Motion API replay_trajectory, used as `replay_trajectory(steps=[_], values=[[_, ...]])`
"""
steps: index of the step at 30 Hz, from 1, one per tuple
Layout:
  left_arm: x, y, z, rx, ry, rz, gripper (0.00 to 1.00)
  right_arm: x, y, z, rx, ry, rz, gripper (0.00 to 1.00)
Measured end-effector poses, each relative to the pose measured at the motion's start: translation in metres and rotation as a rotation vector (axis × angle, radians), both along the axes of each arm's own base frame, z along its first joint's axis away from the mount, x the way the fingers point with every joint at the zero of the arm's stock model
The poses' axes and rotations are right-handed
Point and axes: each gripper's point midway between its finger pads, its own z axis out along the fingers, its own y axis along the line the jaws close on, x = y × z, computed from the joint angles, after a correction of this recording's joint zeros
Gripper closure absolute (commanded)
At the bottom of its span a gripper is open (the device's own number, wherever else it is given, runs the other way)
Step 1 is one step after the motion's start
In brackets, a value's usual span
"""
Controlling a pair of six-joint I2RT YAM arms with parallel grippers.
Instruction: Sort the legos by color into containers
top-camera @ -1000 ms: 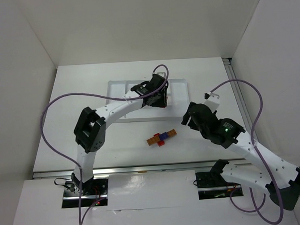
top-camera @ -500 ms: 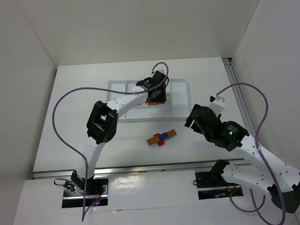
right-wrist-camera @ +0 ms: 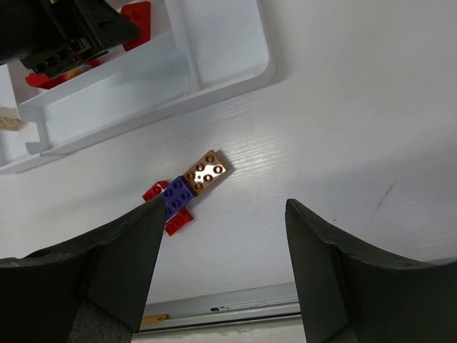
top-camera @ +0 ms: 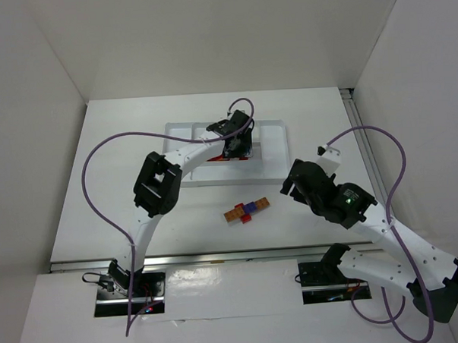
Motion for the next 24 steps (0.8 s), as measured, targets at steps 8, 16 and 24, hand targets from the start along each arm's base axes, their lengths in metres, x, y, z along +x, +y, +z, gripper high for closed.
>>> replay_trajectory(steps=[8,16,24], values=[[-0.009,-0.001,0.019,-0.014,-0.015,-0.060,0.34,0.001,0.004,-0.007,-0.014,0.029,0.010,0.25],[-0.058,0.006,0.106,-0.085,-0.115,-0.196,0.29,-0.002,0.003,-0.013,-0.015,0.040,0.013,0.25],[-0.171,0.038,0.098,-0.001,-0.082,-0.514,0.05,-0.005,0.000,-0.018,-0.018,0.042,0.012,0.25]])
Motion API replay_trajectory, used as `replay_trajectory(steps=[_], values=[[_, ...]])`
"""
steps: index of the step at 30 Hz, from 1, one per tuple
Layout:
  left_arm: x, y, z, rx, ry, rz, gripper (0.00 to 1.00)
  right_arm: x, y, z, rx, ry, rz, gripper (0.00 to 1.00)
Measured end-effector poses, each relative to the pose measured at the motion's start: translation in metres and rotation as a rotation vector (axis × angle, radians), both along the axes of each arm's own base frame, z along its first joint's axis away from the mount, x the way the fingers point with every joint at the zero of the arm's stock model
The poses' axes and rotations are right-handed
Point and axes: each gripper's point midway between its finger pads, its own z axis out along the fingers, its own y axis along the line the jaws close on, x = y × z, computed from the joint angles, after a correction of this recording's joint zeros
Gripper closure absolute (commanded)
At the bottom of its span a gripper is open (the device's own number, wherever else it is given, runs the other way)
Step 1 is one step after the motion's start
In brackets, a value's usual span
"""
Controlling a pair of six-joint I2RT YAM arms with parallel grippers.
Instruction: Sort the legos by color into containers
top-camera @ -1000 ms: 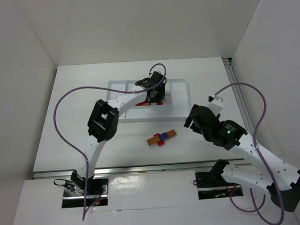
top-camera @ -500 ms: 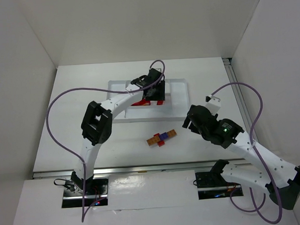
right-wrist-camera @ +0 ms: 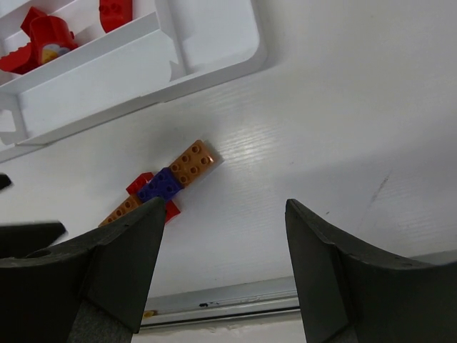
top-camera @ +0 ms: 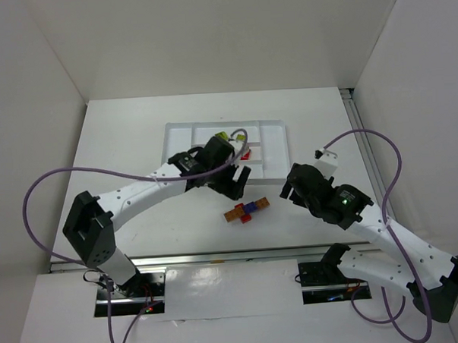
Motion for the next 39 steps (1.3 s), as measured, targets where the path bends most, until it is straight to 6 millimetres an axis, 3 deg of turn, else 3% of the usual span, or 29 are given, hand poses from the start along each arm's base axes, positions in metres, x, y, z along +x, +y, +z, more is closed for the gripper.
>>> replay_trajectory(steps=[5,9,22,32,33,39], values=[[-0.061,0.008,-0.053,0.158,0.078,-0.191,0.02,0.000,0.000,0.000,0.000,0.000,0.000,0.25],[-0.082,0.009,-0.072,0.246,0.065,-0.277,0.02,0.000,0.000,0.000,0.000,-0.001,0.002,0.25],[-0.065,0.009,-0.115,0.374,0.028,-0.308,0.14,0.000,0.001,-0.001,-0.005,0.003,0.014,0.25],[-0.060,0.006,-0.121,0.387,0.011,-0.317,0.43,0.001,0.002,0.000,-0.002,-0.002,0.016,0.25],[-0.059,0.006,-0.121,0.384,0.010,-0.318,0.51,0.001,0.002,0.000,-0.002,-0.002,0.016,0.25],[-0.061,-0.001,-0.119,0.355,0.014,-0.332,0.74,0.002,0.003,0.000,0.002,-0.004,0.018,0.25]])
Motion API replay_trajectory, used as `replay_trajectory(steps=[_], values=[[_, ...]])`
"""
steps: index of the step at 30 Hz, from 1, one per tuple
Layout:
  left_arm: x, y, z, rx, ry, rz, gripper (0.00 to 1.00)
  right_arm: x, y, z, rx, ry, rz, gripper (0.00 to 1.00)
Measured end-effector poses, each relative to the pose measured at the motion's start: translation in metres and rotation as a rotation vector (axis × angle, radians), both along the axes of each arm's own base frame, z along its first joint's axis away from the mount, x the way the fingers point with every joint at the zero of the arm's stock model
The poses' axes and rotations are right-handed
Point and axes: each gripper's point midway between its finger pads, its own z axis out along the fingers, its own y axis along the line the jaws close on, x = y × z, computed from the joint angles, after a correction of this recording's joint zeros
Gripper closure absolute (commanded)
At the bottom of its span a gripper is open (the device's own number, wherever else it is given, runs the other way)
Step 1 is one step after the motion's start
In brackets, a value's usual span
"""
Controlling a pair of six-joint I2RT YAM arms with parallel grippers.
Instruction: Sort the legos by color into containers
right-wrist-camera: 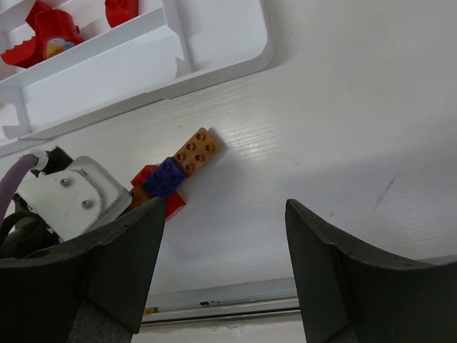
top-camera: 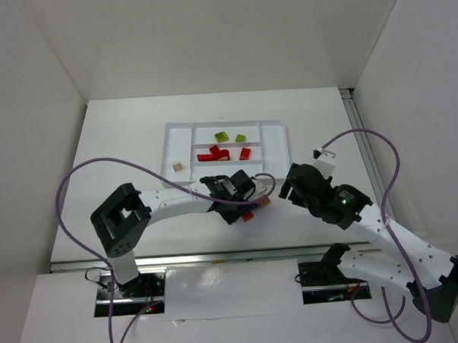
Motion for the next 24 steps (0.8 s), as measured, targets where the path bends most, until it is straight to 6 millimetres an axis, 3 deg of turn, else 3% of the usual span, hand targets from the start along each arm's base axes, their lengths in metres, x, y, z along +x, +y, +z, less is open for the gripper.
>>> replay_trajectory(steps=[2,4,9,11,18,24], values=[[-0.001,-0.003,0.002,-0.014,0.007,-0.006,0.81,-0.001,0.001,-0.003,0.003,0.010,0.007,0.25],[-0.003,-0.004,0.006,-0.026,0.011,-0.011,1.00,-0.004,0.004,-0.012,0.012,0.028,0.021,0.25],[-0.010,-0.002,0.020,-0.048,0.028,-0.021,1.00,-0.016,0.019,-0.043,0.083,0.090,0.075,0.25],[-0.012,-0.001,0.028,-0.063,0.026,-0.023,1.00,-0.020,0.025,-0.047,0.131,0.095,0.088,0.25],[-0.016,0.001,0.064,-0.146,-0.003,-0.025,1.00,-0.019,0.050,-0.024,0.354,-0.001,0.140,0.25],[-0.018,0.008,0.085,-0.203,-0.005,-0.008,1.00,-0.009,0.049,-0.030,0.486,-0.011,0.118,0.25]])
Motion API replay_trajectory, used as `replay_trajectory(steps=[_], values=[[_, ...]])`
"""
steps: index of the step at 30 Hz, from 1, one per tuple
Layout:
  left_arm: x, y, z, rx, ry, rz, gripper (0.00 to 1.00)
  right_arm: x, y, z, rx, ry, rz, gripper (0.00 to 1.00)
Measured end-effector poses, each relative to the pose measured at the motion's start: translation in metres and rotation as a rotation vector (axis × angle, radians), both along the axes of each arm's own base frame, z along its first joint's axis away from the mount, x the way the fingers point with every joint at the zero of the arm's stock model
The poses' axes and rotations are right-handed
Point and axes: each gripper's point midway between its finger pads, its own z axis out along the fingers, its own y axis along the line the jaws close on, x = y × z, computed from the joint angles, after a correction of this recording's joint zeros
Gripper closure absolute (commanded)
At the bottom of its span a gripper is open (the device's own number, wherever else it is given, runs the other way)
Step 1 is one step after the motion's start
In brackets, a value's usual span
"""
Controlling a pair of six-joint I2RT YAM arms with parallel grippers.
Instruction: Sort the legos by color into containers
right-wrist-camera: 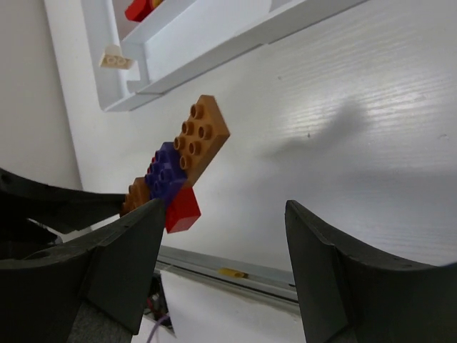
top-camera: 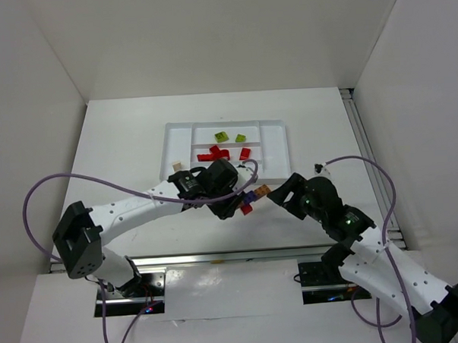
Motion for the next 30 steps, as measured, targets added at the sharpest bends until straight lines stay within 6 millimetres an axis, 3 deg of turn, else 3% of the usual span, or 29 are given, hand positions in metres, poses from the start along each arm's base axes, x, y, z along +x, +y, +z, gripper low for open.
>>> replay_trajectory(steps=[6,13,21,24,25,26,30], values=[[-0.007,0.005,0.017,-0.056,0.005,-0.003,1.00,0.020,-0.008,0.005,0.132,-0.008,-0.022,0.25],[-0.009,0.006,0.028,-0.097,0.008,-0.011,1.00,0.038,0.000,0.016,0.236,-0.037,0.066,0.25],[-0.010,0.007,0.028,-0.095,0.016,-0.012,1.00,0.031,0.025,0.013,0.253,-0.023,0.222,0.35],[-0.010,0.007,0.028,-0.095,0.017,-0.012,1.00,0.028,0.032,0.011,0.240,-0.022,0.264,0.60],[-0.010,0.007,0.028,-0.094,0.017,-0.011,1.00,0.027,0.034,0.010,0.237,-0.021,0.272,0.75],[-0.010,0.007,0.028,-0.094,0.017,-0.011,1.00,0.027,0.034,0.009,0.235,-0.021,0.276,0.81],[-0.010,0.007,0.027,-0.092,0.018,-0.011,1.00,0.030,0.032,0.008,0.220,-0.026,0.257,0.93]])
